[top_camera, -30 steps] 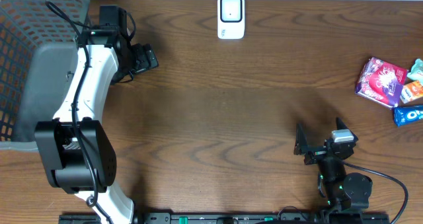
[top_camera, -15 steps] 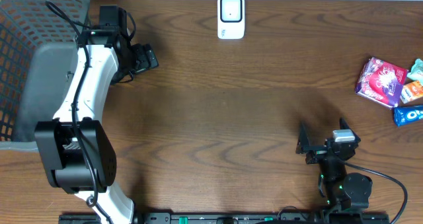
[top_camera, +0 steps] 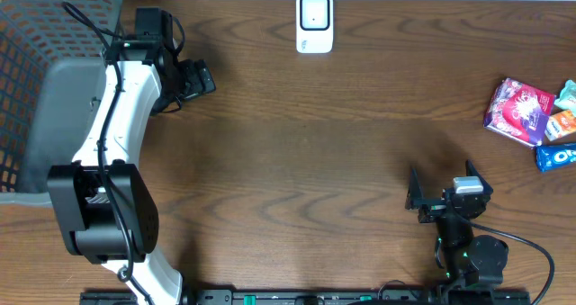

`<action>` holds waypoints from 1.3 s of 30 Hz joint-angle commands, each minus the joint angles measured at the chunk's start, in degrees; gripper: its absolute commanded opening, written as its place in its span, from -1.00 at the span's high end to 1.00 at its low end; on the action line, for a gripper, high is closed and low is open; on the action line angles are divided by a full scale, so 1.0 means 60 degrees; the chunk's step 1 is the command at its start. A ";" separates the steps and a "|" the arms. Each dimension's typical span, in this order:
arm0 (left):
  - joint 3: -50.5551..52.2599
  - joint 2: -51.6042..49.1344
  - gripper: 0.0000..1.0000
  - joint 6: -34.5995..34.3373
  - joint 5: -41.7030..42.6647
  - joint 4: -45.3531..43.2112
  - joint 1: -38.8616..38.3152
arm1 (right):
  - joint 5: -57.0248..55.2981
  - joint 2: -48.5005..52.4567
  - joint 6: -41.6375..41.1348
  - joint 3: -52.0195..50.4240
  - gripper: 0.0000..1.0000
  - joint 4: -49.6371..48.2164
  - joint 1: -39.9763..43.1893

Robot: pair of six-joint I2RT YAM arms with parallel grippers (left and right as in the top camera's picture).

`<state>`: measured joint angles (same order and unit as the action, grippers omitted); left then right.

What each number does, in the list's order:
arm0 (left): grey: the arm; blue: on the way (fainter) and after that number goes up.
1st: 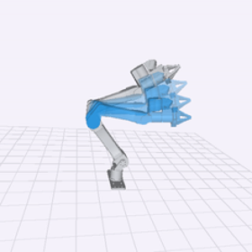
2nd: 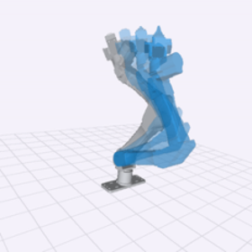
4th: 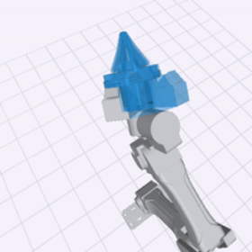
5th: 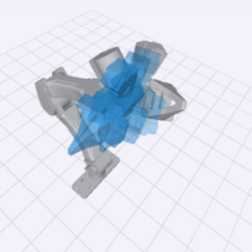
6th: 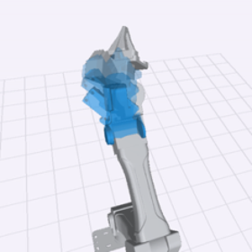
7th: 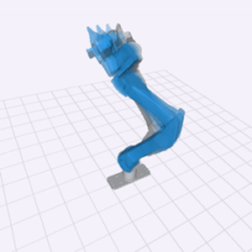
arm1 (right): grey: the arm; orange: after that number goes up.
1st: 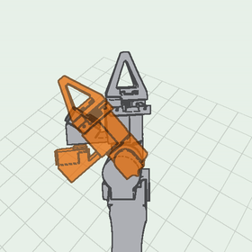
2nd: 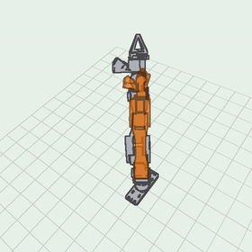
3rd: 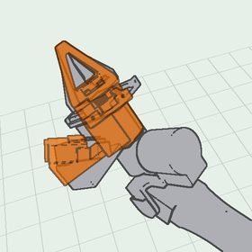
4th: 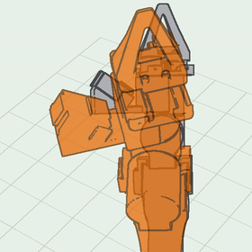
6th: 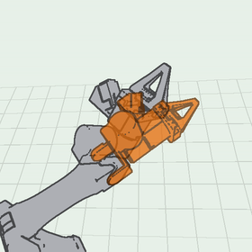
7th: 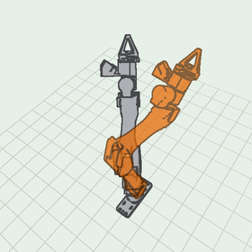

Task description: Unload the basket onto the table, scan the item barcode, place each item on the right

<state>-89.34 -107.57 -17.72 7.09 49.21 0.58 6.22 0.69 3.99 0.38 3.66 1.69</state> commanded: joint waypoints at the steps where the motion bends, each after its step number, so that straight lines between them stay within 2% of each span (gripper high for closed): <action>1: -0.0022 -0.0040 -0.96 0.0091 -0.0157 0.0033 0.0007 | 0.0087 -0.0069 0.0135 -0.0004 -0.98 0.0036 0.0040; 30: -0.0022 0.0022 -0.96 0.0091 -0.0157 0.0033 0.0007 | 0.0087 -0.0066 0.0135 -0.0004 -0.99 0.0036 0.0040; 34: -0.0022 0.0528 -0.96 0.0091 -0.1126 0.0131 0.0011 | 0.0087 -0.0066 0.0135 -0.0004 -0.99 0.0036 0.0040; 37: -0.0018 0.1395 -0.96 0.0098 -0.1235 0.0353 0.0007 | 0.0087 -0.0066 0.0135 -0.0004 -0.99 0.0036 0.0040; 39: -0.0015 0.2127 -0.96 0.0095 -0.1290 0.1031 0.0007 | 0.0087 -0.0066 0.0135 -0.0004 -0.99 0.0036 0.0040</action>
<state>-89.32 -103.20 -17.72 2.31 52.51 0.60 6.39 0.69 4.03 0.38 3.66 1.69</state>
